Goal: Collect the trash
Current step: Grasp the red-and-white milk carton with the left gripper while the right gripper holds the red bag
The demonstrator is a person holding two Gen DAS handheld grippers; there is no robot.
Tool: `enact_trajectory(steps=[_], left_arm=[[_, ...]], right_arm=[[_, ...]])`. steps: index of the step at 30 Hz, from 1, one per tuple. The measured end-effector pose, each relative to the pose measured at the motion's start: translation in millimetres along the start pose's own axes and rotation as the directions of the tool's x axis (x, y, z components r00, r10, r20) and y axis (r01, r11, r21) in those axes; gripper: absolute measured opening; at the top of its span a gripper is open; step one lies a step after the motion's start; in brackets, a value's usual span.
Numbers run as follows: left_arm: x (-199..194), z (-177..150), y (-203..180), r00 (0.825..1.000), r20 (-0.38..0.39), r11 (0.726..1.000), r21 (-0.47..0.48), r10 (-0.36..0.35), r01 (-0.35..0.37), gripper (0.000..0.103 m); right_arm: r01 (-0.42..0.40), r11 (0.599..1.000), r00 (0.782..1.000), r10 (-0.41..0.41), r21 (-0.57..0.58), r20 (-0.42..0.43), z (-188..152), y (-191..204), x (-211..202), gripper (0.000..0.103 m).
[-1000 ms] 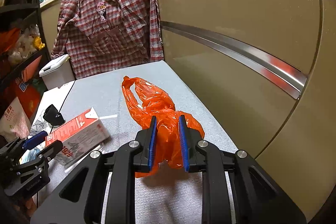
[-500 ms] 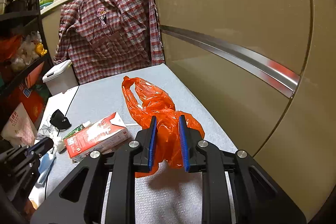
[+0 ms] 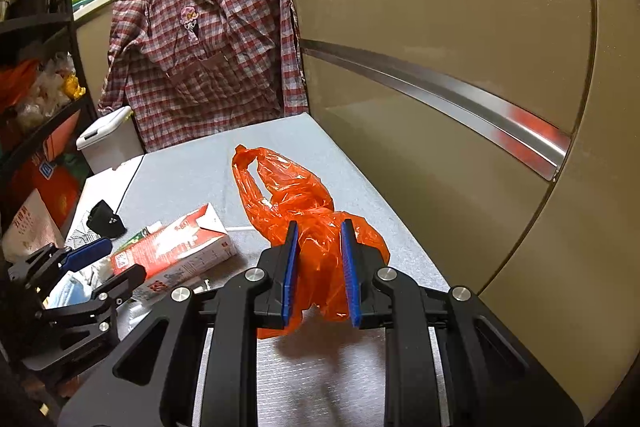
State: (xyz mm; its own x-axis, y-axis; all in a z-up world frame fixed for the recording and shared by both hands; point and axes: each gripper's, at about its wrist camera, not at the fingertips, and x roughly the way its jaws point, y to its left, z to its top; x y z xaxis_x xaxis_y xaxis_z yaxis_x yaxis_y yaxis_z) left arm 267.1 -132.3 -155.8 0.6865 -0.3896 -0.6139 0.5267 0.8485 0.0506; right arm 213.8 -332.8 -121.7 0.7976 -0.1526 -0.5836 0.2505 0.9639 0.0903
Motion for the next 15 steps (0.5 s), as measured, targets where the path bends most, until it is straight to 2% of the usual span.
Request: enact_trajectory(steps=[5,6,7,15], left_arm=[[8.5,-2.9,-10.5,0.999,-0.033,0.999,0.045,-0.028,0.029,0.056],[9.4,-2.5,-10.9,0.999,-0.037,0.998,0.048,-0.029,0.031,0.049],[9.0,-2.1,-10.6,0.999,-0.035,0.998,0.045,-0.033,0.034,0.047],[-11.0,6.7,-6.6,0.998,0.034,0.999,-0.016,0.051,-0.051,0.043]], right_arm=[[0.000,1.000,1.000,0.000,0.021,-0.013,-0.1,-6.5,3.8,0.021],[0.000,1.000,1.000,0.000,0.020,-0.013,-0.8,-6.5,4.0,0.021],[-0.001,1.000,1.000,0.001,0.017,-0.012,-0.6,-6.6,4.0,0.021],[0.001,1.000,1.000,-0.001,0.025,0.006,2.0,-7.7,-2.5,0.021]])
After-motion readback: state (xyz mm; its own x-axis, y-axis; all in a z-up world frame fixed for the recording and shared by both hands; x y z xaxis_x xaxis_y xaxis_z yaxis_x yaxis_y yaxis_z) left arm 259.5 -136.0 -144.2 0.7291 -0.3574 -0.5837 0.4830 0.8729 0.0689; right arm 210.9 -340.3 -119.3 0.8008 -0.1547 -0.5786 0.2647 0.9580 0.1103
